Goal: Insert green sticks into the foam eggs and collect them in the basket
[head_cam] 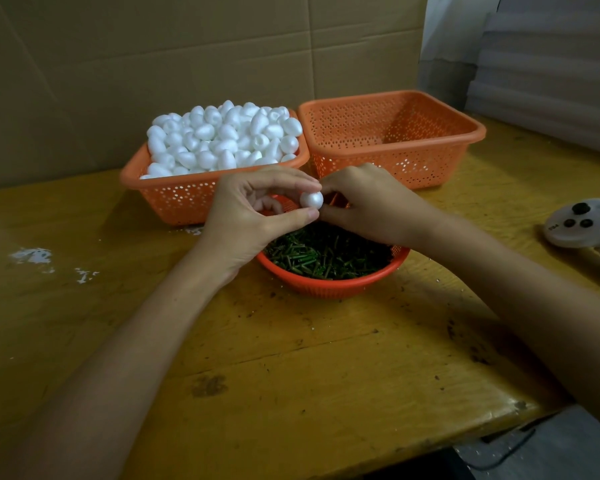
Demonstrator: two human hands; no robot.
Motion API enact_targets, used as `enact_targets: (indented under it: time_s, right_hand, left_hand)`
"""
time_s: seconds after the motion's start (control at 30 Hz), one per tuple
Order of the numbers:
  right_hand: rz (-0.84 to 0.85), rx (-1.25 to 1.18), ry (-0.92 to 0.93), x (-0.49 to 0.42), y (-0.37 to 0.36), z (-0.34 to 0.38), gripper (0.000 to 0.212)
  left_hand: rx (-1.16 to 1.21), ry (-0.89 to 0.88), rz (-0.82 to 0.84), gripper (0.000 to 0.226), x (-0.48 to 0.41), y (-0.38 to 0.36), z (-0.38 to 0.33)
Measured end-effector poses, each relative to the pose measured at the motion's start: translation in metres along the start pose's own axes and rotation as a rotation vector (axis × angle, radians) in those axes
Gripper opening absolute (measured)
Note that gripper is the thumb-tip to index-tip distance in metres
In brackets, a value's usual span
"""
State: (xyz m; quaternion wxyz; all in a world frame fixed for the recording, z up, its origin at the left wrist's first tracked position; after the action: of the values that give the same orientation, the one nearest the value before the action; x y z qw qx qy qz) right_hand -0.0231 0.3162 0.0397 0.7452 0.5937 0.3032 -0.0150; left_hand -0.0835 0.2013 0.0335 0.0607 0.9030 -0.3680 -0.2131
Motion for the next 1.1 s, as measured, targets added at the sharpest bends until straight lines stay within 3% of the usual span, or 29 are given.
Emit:
enact_targets:
  time_s: [0.17,0.6,1.1]
  right_hand:
    - [0.024,-0.041,-0.042,0.000,-0.001,-0.001,0.017]
    - [0.055,-0.063,-0.067,-0.001,0.000,0.002,0.025]
    - [-0.110,-0.247,-0.056,-0.002,0.015,0.002,0.012]
  left_hand:
    - [0.025,0.050,-0.036,0.022,0.000,0.005,0.005]
    - [0.087,0.110,-0.131,0.022,-0.002,0.012,0.011]
    - [0.151,0.122,-0.244,0.018,-0.001,0.021,0.010]
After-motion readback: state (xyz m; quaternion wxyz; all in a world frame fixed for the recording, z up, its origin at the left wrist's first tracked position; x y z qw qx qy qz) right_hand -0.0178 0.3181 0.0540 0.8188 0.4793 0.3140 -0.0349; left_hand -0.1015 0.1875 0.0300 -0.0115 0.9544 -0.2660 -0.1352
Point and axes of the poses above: each hand's wrist, its own x-axis away from the middle knuckle, its own y-axis out of the back of the hand, z = x × y, the point moved 9 cm from there along -x, towards the middle knuckle, and after that the axes turned 14 degrees about y, right-handed, at the moved point
